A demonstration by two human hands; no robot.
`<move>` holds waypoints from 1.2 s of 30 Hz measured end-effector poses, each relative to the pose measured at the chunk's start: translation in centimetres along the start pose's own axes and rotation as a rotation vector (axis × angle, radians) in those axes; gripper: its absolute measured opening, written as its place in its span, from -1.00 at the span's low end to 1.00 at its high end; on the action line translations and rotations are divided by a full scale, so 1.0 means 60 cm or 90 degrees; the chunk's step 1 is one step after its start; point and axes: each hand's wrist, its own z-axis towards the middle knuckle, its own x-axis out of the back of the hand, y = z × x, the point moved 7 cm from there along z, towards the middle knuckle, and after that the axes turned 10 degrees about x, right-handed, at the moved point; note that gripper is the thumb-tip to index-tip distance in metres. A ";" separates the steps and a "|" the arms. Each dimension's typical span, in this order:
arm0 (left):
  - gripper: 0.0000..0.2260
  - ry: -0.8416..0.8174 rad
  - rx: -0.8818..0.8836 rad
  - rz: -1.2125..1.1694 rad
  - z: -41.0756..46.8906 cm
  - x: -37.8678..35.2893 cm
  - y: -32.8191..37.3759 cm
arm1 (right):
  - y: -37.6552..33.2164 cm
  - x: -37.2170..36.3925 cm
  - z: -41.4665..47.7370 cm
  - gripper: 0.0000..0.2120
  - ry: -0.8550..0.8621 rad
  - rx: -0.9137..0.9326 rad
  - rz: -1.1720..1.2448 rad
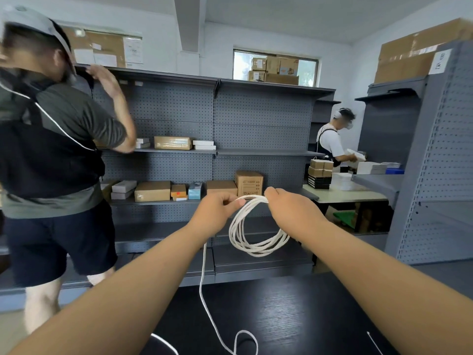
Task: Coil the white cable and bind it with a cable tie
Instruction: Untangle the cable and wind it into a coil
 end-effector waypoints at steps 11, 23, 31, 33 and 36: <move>-0.78 -0.048 0.070 -0.173 -0.014 -0.024 -0.010 | 0.070 -0.024 -0.007 -0.93 0.051 -0.240 0.229; -0.79 0.022 0.077 -0.259 -0.030 -0.043 -0.013 | 0.087 -0.026 -0.009 -0.89 0.126 -0.307 0.346; -0.66 -0.096 0.255 -0.502 -0.029 -0.067 -0.032 | 0.084 -0.020 -0.010 -0.88 0.138 -0.295 0.295; -0.70 -0.093 0.230 -0.493 -0.027 -0.061 -0.027 | 0.085 -0.023 -0.010 -0.85 0.134 -0.299 0.295; -0.71 -0.060 0.194 -0.412 -0.026 -0.055 -0.021 | 0.086 -0.031 -0.010 -0.86 0.122 -0.312 0.288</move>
